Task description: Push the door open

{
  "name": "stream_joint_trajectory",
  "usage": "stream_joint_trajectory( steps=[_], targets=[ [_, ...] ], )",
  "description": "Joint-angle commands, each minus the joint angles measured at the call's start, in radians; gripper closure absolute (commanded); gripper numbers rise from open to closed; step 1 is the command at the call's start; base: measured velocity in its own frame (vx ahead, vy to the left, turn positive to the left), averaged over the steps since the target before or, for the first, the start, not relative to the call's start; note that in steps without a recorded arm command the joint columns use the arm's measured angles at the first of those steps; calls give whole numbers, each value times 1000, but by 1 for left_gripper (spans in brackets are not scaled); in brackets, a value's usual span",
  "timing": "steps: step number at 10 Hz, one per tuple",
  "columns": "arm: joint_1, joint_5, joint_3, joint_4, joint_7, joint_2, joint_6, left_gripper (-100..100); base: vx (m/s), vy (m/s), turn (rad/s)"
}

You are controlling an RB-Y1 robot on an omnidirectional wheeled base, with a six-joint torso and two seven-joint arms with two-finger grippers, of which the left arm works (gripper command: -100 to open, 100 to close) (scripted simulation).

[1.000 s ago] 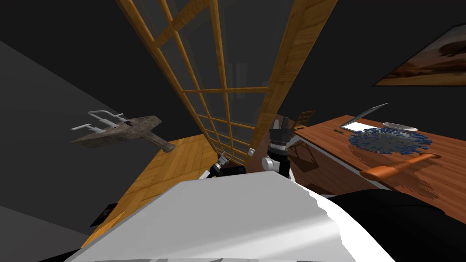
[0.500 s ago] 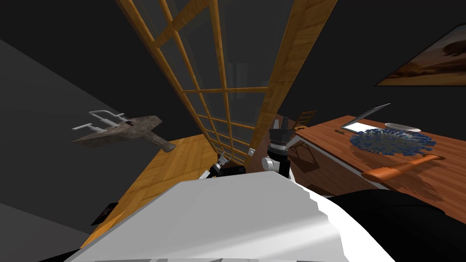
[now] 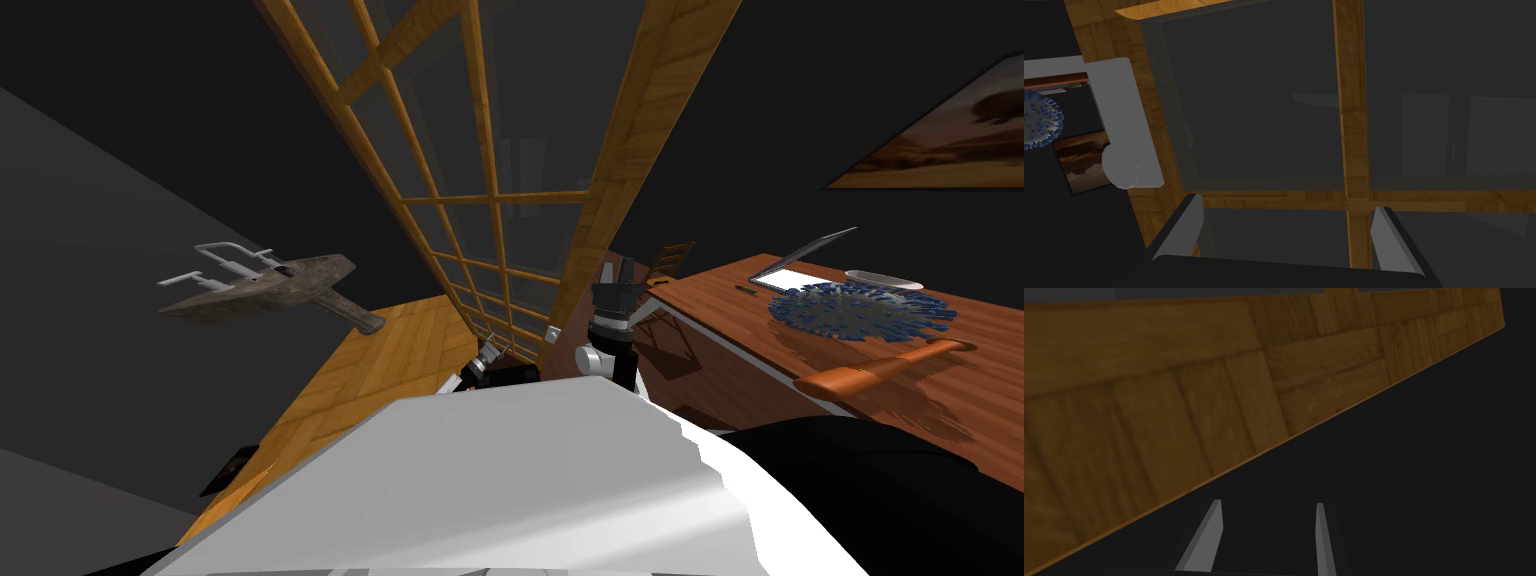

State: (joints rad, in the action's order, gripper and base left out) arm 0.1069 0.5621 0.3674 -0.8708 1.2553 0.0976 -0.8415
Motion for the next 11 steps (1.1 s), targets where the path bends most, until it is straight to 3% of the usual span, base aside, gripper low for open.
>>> stream_joint_trajectory(
  steps=[1, 2, 3, 7, 11],
  targets=[
    [0, 0, 0, 0, 0, 0, 0, -100, -9, -4, 19],
    [0, 0, 0, 0, 0, 0, 0, -100, -16, -11, 48],
    [-6, 14, 17, -17, 0, -4, 34, -100, -55, -137, 2],
    [-22, 50, 60, -58, -1, -25, 119, -100, -36, -220, 67],
    [-37, 85, 102, -99, -1, -63, 202, -100, -35, -178, 66]
  ],
)
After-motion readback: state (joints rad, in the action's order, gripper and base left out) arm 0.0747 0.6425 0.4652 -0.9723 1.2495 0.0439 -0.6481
